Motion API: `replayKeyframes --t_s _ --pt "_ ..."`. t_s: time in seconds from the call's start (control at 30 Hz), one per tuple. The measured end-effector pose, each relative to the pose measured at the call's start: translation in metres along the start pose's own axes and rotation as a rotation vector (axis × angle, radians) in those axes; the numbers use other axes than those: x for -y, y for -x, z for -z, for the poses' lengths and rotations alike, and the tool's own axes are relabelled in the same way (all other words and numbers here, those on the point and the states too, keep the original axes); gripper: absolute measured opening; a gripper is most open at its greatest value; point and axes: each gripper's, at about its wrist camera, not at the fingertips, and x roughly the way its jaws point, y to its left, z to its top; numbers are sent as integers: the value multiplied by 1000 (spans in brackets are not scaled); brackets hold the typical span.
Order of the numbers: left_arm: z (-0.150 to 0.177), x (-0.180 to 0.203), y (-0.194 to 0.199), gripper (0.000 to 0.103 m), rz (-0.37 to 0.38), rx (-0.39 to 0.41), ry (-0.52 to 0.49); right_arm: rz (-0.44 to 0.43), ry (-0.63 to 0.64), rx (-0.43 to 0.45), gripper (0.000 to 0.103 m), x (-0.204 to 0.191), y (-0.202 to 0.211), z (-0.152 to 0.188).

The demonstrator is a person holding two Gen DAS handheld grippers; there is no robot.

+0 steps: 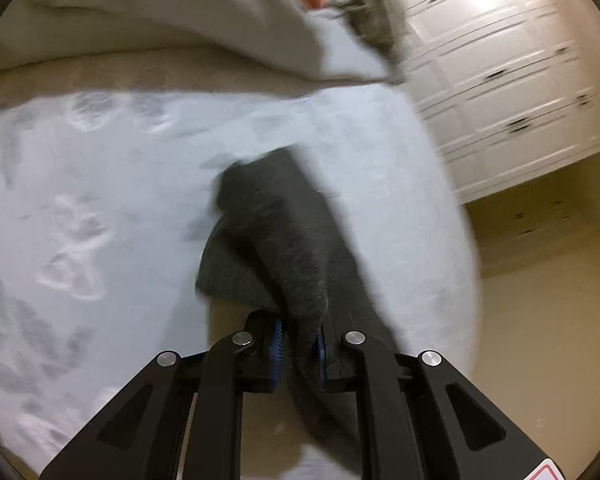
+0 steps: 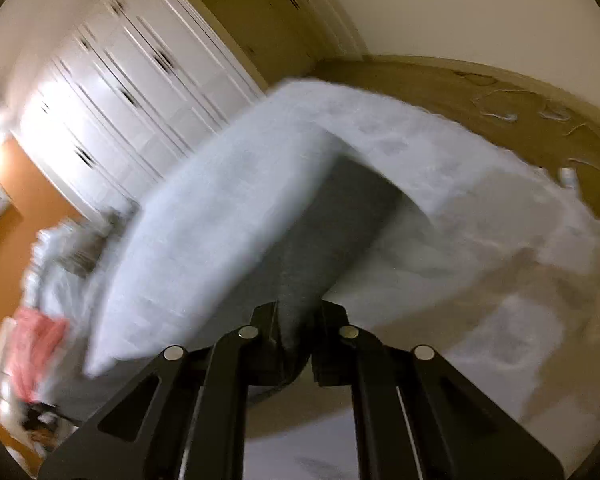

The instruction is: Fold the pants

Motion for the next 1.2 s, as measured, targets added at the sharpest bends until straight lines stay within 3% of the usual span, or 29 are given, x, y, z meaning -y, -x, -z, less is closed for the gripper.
replayKeyframes --t_s 0.03,0.1,0.27,0.33,0.43,0.5,0.6,0.63,0.67,0.7,0.77,0.83,0.93,0.97,1.03,1.1,1.2 --pt "4 -21 -15 10 -46 -64 52 42 -38 -90 7 20 -19 9" --pt "13 -42 -26 10 -60 -138 119 86 -44 -159 7 33 -31 18" --pt "17 -12 24 10 17 -68 -7 -35 23 -34 7 5 19 3" --pt "22 -11 27 10 -49 -66 -40 -6 26 -47 7 14 19 7" --pt "33 -42 -12 11 -235 -191 20 81 -50 -173 8 49 -10 24" --pt "35 -51 -12 19 -248 -193 70 81 -75 -214 8 59 -18 31" --pt "41 -33 29 21 -248 -77 36 40 -73 -170 9 54 -7 25" --pt "46 -17 47 25 -269 -5 -8 32 -75 -164 9 54 -4 23" --pt "52 -6 57 44 -292 49 -40 30 -76 -162 12 53 -3 23" --pt "57 10 67 51 -317 111 -82 42 -78 -164 16 50 -3 23" --pt "71 41 81 57 -343 211 -175 57 -102 -184 19 57 -5 25" --pt "82 71 79 61 -330 241 -263 44 -177 -199 23 70 -9 26" --pt "111 103 66 69 -265 189 -384 2 -252 -168 23 82 -5 31" --pt "124 113 57 70 -244 143 -434 16 -238 -149 14 80 -2 29" --pt "135 129 34 70 -232 77 -483 13 -177 -99 11 61 7 20" --pt "152 140 10 70 -227 2 -524 -29 -82 -44 10 23 20 13" --pt "175 149 -19 70 -230 -73 -560 -200 121 3 10 -73 41 19"
